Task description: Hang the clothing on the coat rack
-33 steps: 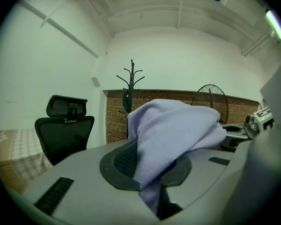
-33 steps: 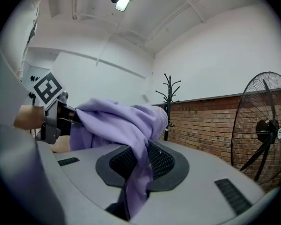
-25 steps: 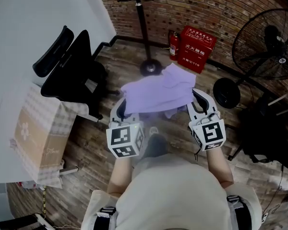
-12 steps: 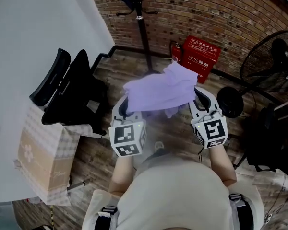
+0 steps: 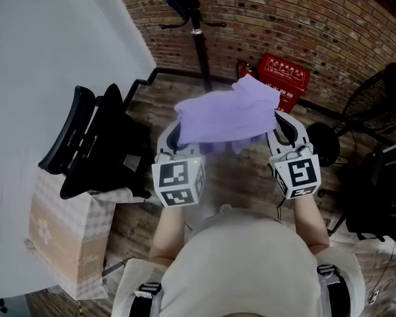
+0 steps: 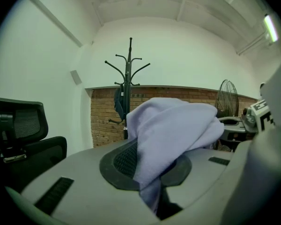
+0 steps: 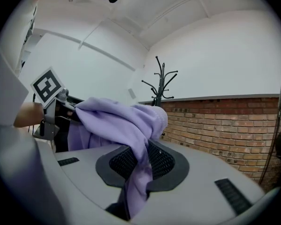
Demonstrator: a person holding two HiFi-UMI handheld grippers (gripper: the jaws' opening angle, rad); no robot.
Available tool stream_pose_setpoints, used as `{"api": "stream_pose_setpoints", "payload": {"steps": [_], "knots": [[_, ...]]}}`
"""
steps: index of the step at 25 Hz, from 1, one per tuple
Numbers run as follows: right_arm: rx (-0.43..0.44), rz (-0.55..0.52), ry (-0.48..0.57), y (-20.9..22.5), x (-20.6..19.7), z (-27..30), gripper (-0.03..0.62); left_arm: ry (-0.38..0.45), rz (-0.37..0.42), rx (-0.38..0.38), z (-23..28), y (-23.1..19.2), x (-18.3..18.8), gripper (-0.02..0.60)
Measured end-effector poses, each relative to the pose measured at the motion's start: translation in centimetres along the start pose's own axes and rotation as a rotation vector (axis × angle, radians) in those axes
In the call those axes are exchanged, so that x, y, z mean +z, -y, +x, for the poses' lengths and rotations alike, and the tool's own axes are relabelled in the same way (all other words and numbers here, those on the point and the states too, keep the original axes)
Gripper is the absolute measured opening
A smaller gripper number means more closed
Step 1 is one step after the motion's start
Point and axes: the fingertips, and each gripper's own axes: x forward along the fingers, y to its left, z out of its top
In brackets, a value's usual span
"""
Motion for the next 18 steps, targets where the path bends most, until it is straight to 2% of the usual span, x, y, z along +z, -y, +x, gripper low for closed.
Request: {"api": "stream_pose_setpoints", "payload": {"steps": [9, 18], "knots": [[-0.048, -0.016, 0.005, 2.5, 0.6, 5.0, 0.048, 0.007, 0.041, -0.053, 5.4, -1.8, 2.5, 0.043], [-0.07, -0.045, 0.023, 7.3, 0.3, 9.9, 0.048, 0.021, 0.036, -0.068, 12.0, -1.6, 3.8, 0.043]]}}
